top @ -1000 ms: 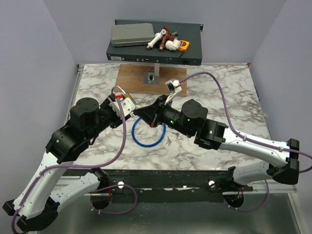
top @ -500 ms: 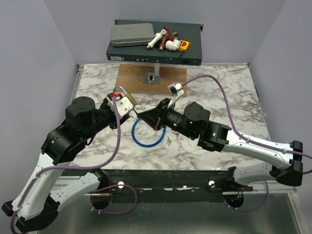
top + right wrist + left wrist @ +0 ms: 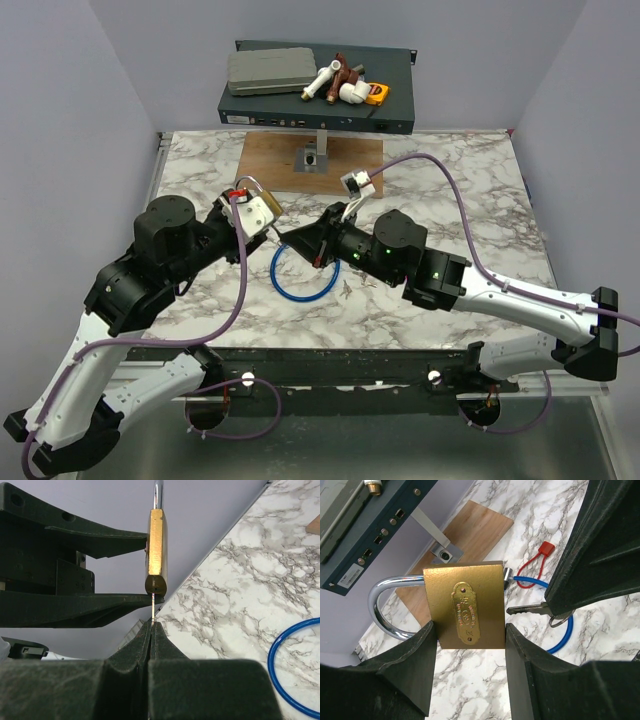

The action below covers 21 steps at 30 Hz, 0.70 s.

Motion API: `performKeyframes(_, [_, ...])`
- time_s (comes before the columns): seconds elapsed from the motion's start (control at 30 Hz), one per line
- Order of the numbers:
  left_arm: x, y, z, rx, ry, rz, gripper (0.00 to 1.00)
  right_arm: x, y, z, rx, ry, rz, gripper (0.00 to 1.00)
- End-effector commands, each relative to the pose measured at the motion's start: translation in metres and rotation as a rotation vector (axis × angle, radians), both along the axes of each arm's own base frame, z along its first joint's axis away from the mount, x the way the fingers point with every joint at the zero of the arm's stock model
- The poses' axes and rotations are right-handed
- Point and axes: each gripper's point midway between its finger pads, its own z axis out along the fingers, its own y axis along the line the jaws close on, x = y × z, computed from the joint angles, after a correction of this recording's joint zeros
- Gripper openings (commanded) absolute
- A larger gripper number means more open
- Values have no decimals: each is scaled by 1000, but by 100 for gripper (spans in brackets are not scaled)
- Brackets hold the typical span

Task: Unlock with the key
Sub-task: Unlock the lock.

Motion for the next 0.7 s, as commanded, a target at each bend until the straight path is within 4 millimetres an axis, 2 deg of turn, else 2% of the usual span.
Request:
performKeyframes(0.0, [-5, -3, 42, -91, -102, -27, 0, 2, 2, 9, 2, -16, -1, 1])
performKeyframes(0.67, [-7, -4, 46, -97, -105, -33, 0, 8, 0, 13, 2, -36, -33, 1])
